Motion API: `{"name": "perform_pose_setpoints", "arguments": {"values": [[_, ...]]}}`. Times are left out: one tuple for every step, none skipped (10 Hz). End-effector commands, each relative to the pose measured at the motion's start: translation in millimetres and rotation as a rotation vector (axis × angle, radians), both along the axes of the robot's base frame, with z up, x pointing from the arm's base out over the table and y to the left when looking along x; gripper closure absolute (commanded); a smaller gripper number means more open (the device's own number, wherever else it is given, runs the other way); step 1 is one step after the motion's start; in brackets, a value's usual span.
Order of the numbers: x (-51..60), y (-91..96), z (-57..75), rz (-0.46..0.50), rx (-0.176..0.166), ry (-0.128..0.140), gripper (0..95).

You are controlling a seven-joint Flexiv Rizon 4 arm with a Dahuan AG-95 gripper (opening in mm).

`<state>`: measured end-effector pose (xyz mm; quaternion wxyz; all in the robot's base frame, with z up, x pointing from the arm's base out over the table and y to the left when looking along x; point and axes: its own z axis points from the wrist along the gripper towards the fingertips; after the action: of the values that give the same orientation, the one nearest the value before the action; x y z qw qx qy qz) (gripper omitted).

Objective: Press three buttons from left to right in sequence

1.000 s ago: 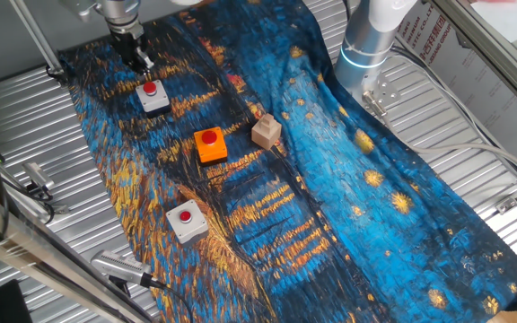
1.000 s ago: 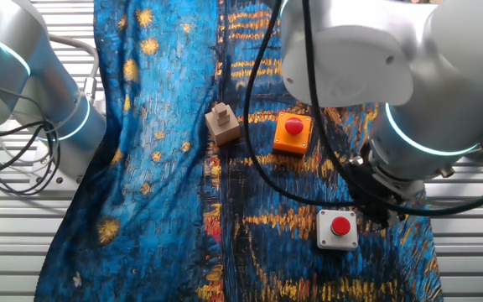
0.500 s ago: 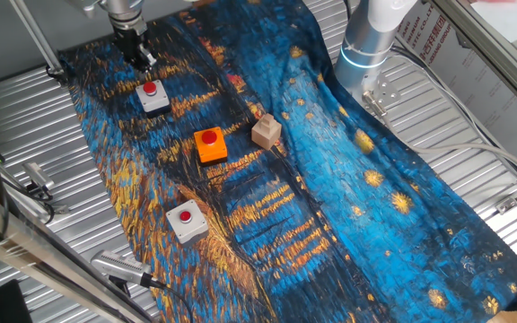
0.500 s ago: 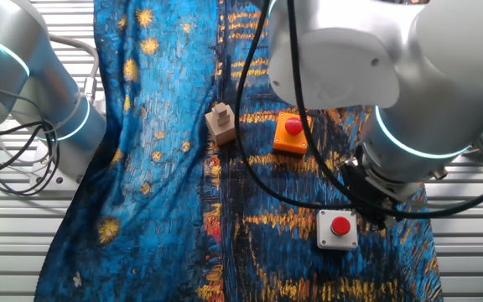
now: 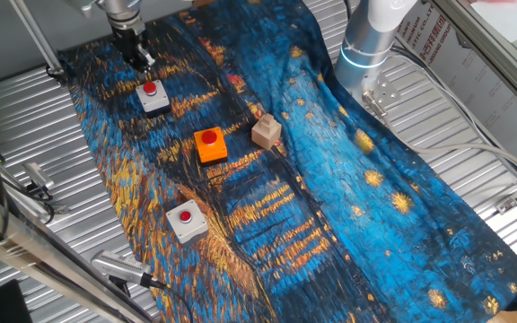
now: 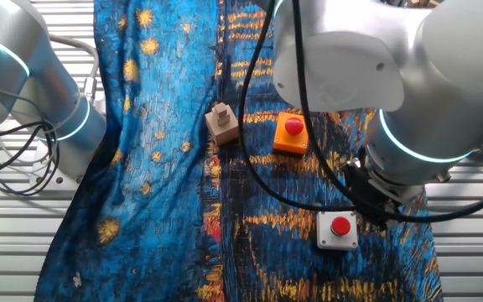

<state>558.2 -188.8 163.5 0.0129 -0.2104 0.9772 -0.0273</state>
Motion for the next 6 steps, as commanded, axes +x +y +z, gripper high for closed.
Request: {"name": "perform_pose_setpoints", "arguments": {"values": [[1.2,0.1,0.3,-0.012,0.054,0.008,95.0],[1.2,0.1,0.3,-0.053,0.076,0.009,95.0],[1.2,0.1,0.3,-0.088,0.084,0.028,95.0],[1.2,0.1,0.3,-0.134,0.086,0.044,95.0],[1.2,0.1,0.3,-0.205,0.086,0.052,95.0],[1.2,0.1,0.3,-0.263,0.087,0.051,95.0]]}}
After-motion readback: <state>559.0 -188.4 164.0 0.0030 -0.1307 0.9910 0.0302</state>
